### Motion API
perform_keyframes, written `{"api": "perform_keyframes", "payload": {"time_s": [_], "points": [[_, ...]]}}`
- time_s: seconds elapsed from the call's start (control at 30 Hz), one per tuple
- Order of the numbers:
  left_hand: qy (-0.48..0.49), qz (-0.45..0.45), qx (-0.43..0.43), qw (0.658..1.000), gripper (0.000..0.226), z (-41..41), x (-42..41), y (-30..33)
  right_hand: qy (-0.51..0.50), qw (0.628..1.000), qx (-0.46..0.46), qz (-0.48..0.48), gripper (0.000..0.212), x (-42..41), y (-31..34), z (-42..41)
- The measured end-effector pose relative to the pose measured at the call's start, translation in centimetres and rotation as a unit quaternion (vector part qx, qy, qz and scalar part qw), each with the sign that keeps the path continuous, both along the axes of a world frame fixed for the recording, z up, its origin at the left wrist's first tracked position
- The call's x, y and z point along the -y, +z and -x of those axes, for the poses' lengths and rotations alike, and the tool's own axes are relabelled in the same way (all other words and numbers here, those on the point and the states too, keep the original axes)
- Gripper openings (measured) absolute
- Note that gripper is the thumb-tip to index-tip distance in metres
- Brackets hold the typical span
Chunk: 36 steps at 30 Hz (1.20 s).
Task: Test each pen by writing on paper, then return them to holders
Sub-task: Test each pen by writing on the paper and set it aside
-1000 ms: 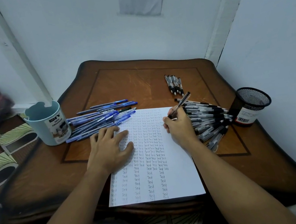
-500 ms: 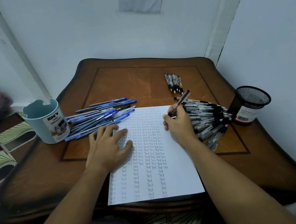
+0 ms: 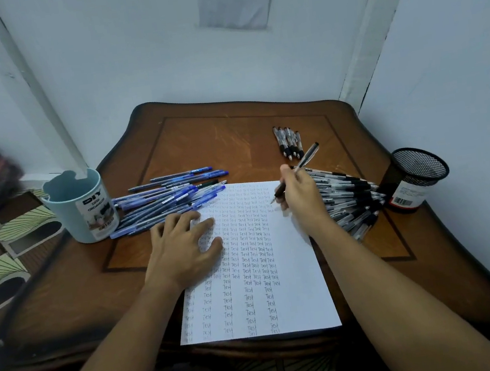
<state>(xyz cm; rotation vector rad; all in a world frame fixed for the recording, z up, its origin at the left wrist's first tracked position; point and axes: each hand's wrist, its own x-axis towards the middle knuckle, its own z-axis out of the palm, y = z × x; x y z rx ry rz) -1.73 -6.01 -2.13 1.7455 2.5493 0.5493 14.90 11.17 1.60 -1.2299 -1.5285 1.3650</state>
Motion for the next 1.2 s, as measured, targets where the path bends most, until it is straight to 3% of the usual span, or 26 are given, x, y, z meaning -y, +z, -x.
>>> {"api": "perform_keyframes", "payload": {"time_s": [0.07, 0.2, 0.57, 0.7, 0.93, 1.0, 1.1, 1.2], "points": [[0.001, 0.005, -0.003, 1.0, 0.079, 0.0, 0.0, 0.1, -0.001, 1.0, 0.003, -0.003, 0.038, -0.4, 0.8, 0.1], [0.003, 0.008, -0.003, 1.0, 0.08, 0.0, 0.1, 0.1, 0.026, 0.996, -0.069, 0.058, 0.024, -0.7, 1.8, 0.1], [-0.002, -0.001, -0.003, 1.0, 0.077, 0.3, 0.1, -0.2, 0.029, 0.998, -0.051, 0.014, 0.022, -0.5, 1.5, -0.2], [-0.005, -0.001, 0.008, 1.0, 0.077, 0.2, 0.1, 0.0, 0.012, 0.998, -0.048, 0.043, 0.016, -0.9, 1.9, 0.3], [-0.011, -0.008, 0.025, 1.0, 0.076, 0.4, 0.0, -0.1, -0.007, 1.0, 0.013, 0.009, 0.016, -5.9, 5.7, 0.0], [-0.013, -0.01, 0.022, 1.0, 0.075, 0.5, 0.1, -0.2, -0.028, 0.994, 0.097, -0.034, 0.024, -8.2, 6.3, -0.3], [-0.013, -0.014, 0.017, 1.0, 0.073, 0.6, 0.1, -0.3, -0.056, 0.965, 0.24, -0.094, 0.015, -11.0, 6.1, -0.9], [-0.015, -0.024, 0.017, 0.999, 0.07, 0.6, 0.2, -0.4, -0.062, 0.95, 0.293, -0.091, 0.023, -12.8, 5.1, -1.2]]}}
